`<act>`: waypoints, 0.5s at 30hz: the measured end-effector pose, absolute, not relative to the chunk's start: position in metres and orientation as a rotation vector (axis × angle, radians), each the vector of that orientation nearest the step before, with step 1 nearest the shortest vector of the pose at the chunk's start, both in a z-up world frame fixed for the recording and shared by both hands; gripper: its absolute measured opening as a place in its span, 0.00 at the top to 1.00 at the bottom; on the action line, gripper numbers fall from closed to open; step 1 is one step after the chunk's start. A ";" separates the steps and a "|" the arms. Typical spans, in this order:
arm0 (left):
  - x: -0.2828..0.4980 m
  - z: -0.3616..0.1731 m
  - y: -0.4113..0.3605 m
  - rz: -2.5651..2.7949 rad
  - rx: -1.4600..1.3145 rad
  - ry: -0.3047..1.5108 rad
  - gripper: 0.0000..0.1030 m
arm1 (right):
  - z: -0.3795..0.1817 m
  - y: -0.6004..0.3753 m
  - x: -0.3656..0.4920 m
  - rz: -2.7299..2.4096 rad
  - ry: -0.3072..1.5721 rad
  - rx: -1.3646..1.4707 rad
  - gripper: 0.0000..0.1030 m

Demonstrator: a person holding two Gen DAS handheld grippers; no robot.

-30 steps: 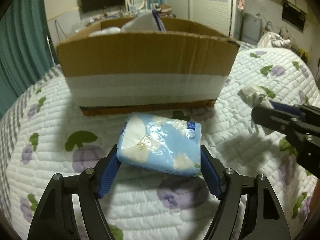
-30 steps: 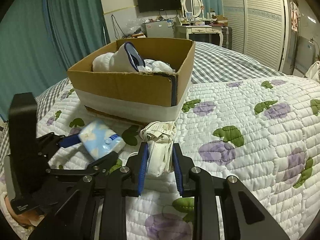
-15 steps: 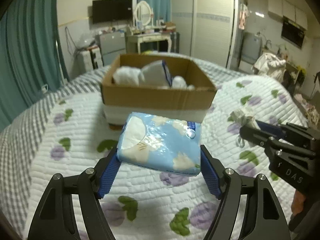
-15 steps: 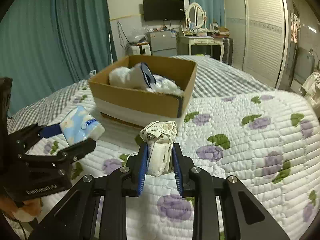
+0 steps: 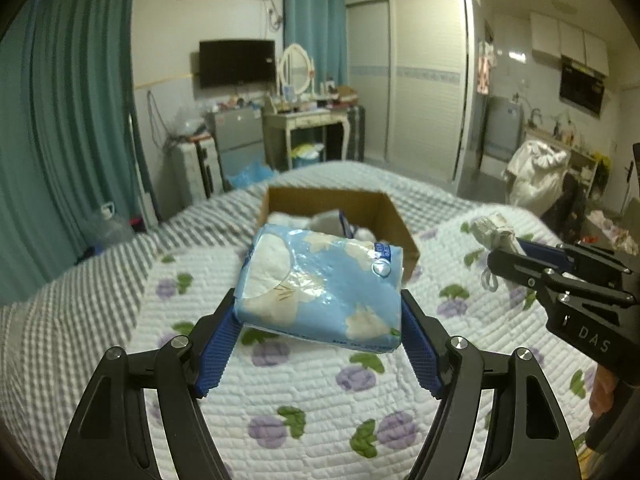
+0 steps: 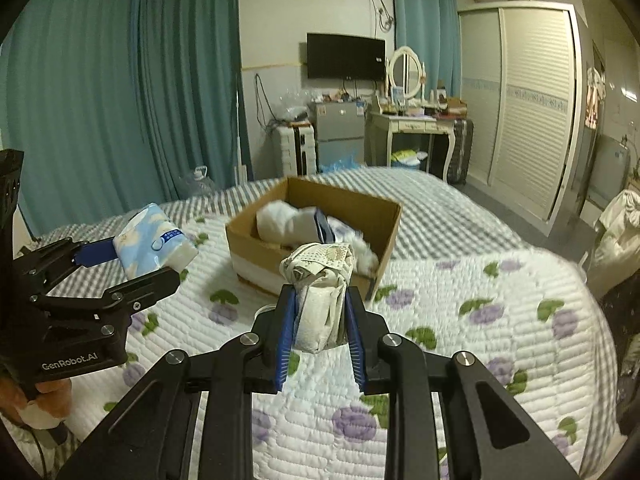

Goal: Organize soft objects
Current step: 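Carry the mesh cloth and pad pack into the box and release both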

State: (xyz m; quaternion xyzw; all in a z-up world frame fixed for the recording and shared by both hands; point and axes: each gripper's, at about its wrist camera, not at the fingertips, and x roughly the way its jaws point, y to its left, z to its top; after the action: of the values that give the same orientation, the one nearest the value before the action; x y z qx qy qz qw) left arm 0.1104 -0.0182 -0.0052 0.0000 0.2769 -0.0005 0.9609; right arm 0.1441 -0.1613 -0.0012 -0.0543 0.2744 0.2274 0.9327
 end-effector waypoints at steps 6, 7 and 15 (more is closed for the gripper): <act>0.115 0.021 -0.007 0.010 -0.008 0.504 0.28 | 0.033 -0.154 0.148 0.475 0.520 -0.130 0.77; 0.116 0.023 -0.007 0.014 -0.005 0.496 0.28 | 0.039 -0.152 0.149 0.479 0.513 -0.132 0.77; 0.150 0.030 0.003 0.034 0.000 0.454 0.28 | 0.065 -0.144 0.183 0.500 0.481 -0.122 0.77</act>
State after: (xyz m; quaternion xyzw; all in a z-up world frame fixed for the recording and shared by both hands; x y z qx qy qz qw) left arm 0.1500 0.0030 0.0305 0.0000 0.2249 0.0169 0.9742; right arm 0.1831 -0.1443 0.0647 -0.0598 0.2354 0.2450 0.9386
